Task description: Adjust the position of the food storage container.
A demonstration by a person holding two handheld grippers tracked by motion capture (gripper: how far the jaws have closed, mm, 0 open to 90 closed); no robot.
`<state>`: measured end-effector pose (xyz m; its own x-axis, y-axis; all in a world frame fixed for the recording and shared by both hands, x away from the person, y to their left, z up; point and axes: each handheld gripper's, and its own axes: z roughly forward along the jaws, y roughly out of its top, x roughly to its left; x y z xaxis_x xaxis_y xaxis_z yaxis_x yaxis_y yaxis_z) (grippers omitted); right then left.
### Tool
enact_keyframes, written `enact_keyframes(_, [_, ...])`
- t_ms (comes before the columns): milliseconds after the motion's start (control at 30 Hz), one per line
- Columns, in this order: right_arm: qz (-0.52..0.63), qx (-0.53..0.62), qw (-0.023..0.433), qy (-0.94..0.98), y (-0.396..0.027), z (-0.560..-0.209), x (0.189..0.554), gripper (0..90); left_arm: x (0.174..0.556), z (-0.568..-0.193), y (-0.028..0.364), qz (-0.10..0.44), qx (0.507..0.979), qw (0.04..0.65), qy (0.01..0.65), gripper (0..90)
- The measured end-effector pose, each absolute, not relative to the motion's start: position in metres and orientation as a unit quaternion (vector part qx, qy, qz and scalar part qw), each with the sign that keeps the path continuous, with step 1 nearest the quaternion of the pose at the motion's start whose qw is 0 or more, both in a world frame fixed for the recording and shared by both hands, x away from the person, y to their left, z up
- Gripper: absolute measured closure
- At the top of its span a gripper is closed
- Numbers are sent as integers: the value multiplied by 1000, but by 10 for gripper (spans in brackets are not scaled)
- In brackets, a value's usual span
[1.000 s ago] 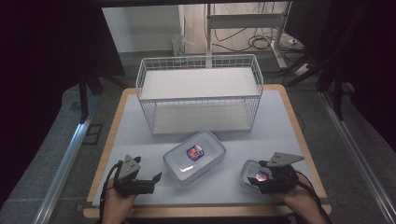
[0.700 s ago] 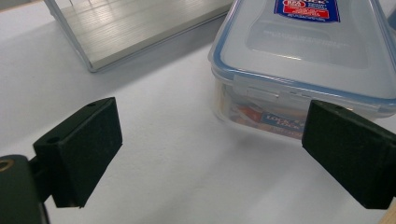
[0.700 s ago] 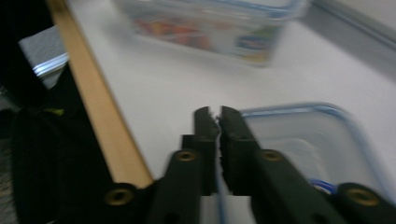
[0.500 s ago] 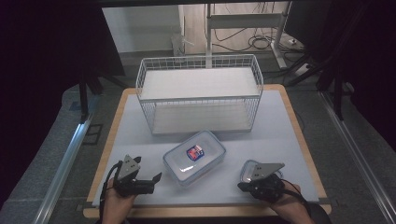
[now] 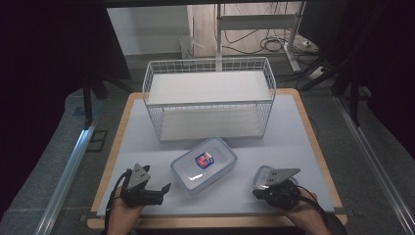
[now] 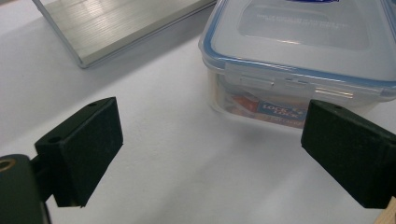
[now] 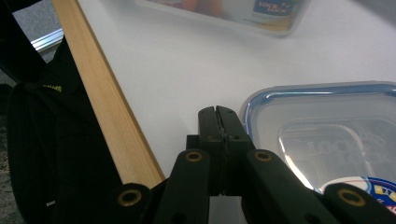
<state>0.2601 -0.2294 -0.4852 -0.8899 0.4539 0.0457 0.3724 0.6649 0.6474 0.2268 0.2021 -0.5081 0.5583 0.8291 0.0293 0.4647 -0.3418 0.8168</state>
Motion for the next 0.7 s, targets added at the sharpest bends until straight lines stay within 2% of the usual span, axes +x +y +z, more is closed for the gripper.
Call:
enact_keyframes(367, [337,286,106,891,-259,-484,284,893,228,-509,203,220,786,402,415,58])
enact_keyframes(700, [343,317,121,876,-279,-484,298,893,229,-510,203,211,781,408,424,63])
